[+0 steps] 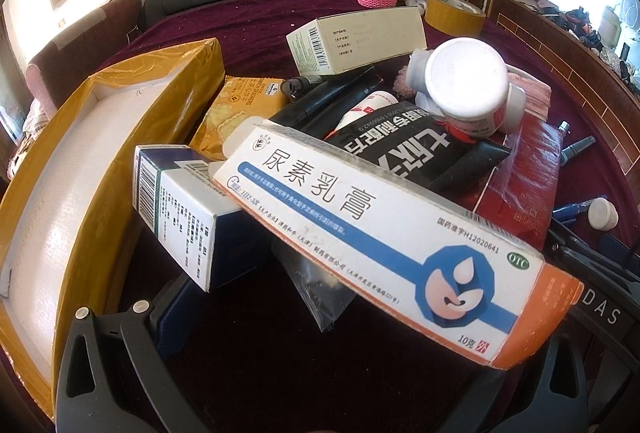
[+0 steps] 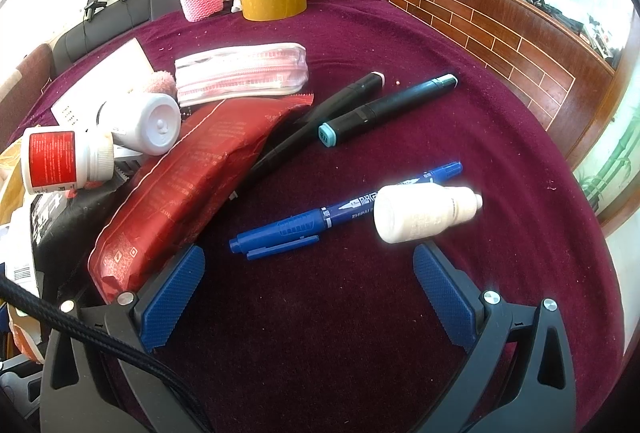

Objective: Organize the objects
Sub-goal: 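Move the left tool toward the white-and-orange cream tube box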

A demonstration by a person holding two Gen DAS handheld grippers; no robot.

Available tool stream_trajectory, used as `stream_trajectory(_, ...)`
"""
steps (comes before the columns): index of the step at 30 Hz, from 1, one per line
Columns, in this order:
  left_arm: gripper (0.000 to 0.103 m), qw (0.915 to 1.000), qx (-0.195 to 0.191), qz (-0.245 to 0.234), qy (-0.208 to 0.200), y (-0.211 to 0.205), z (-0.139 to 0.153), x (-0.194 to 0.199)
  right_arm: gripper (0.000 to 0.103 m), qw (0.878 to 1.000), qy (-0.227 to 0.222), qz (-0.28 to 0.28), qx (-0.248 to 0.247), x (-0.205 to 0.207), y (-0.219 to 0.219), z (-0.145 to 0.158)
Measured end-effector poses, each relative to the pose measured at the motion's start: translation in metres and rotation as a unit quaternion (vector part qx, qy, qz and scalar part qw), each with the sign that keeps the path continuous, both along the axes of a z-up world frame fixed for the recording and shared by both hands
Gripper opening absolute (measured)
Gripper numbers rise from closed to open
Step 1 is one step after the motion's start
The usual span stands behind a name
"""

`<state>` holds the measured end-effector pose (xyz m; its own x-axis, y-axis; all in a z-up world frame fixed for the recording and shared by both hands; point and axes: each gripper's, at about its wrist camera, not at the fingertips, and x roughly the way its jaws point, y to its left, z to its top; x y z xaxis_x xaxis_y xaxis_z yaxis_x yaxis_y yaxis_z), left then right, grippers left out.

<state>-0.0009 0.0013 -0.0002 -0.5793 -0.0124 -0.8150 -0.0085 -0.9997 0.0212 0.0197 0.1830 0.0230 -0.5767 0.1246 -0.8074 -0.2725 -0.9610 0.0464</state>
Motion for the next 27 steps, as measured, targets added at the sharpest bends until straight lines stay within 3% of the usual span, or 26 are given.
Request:
stream_trajectory(18, 0.102, 1.0000, 0.000, 0.006, -0.001, 0.000, 0.001, 0.003, 0.103, 1.000, -0.001, 0.001, 0.000, 0.000, -0.001, 0.000)
stream_trajectory(27, 0.102, 0.9999, -0.001, 0.004, -0.011, 0.003, 0.002, 0.014, 0.103, 0.999, -0.031, 0.019, 0.013, -0.005, -0.004, 0.000)
